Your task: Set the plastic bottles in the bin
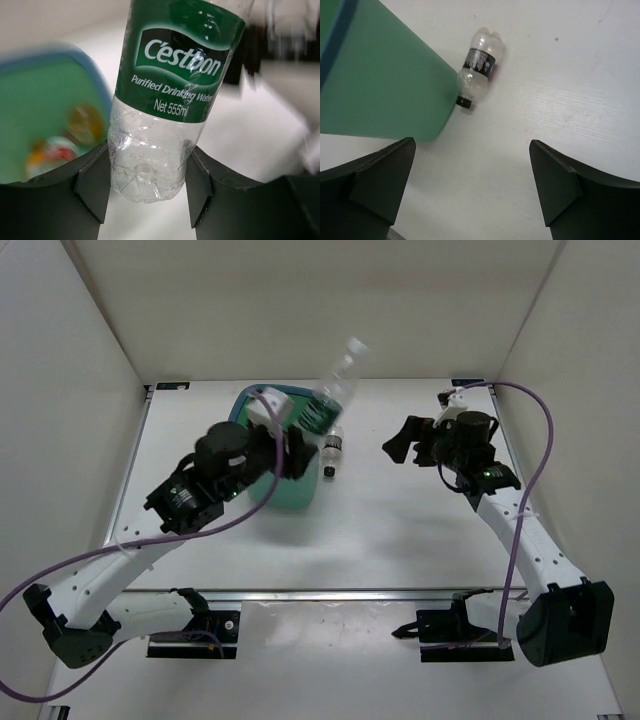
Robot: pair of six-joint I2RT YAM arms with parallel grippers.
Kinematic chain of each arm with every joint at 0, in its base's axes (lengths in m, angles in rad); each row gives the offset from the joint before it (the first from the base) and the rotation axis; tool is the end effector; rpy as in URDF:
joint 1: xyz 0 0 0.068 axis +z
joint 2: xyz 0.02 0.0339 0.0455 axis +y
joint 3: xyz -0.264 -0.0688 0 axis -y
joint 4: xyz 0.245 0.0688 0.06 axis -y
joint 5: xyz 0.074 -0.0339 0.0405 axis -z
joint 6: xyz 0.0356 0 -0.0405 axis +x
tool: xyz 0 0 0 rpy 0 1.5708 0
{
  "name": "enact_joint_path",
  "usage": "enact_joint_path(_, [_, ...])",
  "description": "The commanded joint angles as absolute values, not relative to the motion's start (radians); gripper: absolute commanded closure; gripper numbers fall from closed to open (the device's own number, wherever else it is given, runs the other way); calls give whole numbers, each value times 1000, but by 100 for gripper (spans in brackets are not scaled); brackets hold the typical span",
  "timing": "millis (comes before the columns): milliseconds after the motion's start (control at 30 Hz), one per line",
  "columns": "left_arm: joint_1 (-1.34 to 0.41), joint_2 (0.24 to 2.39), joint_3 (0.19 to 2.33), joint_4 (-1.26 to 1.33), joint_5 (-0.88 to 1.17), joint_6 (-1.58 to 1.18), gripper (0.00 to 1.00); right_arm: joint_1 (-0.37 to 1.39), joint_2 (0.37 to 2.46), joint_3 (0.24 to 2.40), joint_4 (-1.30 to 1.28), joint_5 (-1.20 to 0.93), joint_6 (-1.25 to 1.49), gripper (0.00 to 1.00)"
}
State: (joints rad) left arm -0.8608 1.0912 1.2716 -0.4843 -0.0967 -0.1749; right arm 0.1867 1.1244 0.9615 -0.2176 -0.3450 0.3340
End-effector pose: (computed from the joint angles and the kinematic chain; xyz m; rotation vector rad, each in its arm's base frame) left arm 0.1544 -0.1744 0.4180 0.5812 1.8306 -0.6171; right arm 0.2506 0.0596 0.3312 -0.0870 1.9872 0.6768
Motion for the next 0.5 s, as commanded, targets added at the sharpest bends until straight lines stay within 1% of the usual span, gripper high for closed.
enact_joint_path(0, [-761, 1062, 1275, -208, -367, -213, 62, 213, 1195, 971, -183, -310, 318, 5])
enact_joint_path(33, [-720, 1057, 1228, -152, -405, -203, 64, 219, 1222, 974, -173, -314, 319, 6])
enact_joint_path(67, [-698, 1066, 1206, -80, -400, -213, 65, 227, 1250, 974, -173, -319, 331, 6])
enact_joint_path(133, [-614, 1103, 1200, -38, -367, -227, 62, 238, 1285, 986, -140, -296, 341, 6])
enact_joint_path(167, [-609, 1127, 1197, -32, -364, -232, 58, 238, 1311, 985, -130, -282, 353, 6])
enact_joint_path(233, [-614, 1156, 1175, -12, -424, -207, 62, 261, 1359, 1037, -114, -253, 364, 6])
enact_joint_path(300, [-603, 1189, 1175, -37, -474, -190, 57, 294, 1419, 1103, -135, -198, 345, 5])
enact_joint_path(333, [-582, 1204, 1189, -78, -465, -184, 56, 317, 1454, 1148, -158, -158, 338, 6])
enact_joint_path(367, [-563, 1207, 1192, -86, -451, -199, 52, 342, 1498, 1184, -161, -146, 328, 6])
enact_joint_path(433, [-551, 1189, 1181, -88, -422, -215, 47, 360, 1545, 1201, -115, -127, 319, 5])
enact_joint_path(467, [-552, 1181, 1172, -90, -413, -221, 41, 354, 1564, 1190, -66, -127, 333, 5])
